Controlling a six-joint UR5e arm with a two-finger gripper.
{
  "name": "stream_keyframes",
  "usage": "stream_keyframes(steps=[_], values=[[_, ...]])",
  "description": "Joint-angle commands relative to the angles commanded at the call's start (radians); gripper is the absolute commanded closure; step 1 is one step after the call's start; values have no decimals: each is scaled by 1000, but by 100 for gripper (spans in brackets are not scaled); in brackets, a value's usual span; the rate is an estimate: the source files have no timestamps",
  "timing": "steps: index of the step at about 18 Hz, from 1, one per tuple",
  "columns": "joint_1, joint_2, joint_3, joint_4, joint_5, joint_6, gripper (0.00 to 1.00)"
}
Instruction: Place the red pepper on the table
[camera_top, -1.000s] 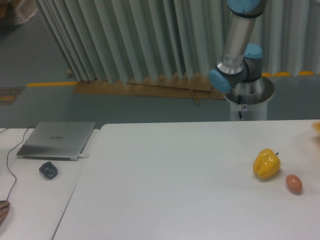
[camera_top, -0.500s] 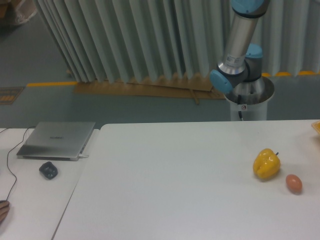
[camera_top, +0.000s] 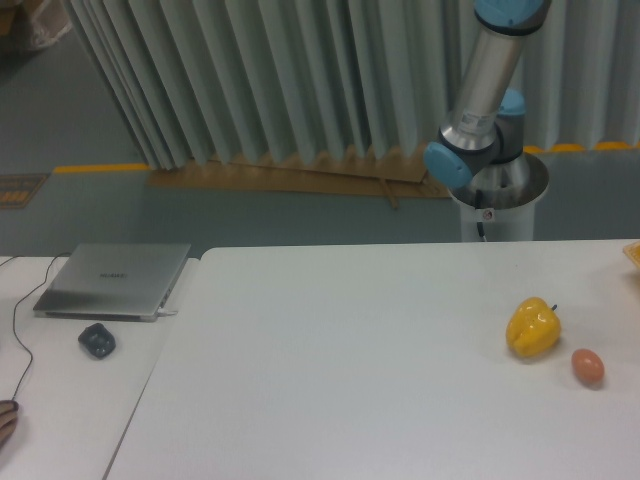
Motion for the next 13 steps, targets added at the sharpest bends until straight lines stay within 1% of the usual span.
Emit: stream_keyframes(steps=[3,4,6,9,10,11,12,13], values=[[5,-3,-3,2,3,-48,0],[9,-2,-8,0,3,-48,0],[26,8,-37,2,0,-45,0],[29,6,-54,2,3,-25,0],[31,6,-60,5,12,7,0],[26,6,-52,3,49,36,0],[20,9,-52,2,93,49,0],[17,12,-60,-2,110,52,0]])
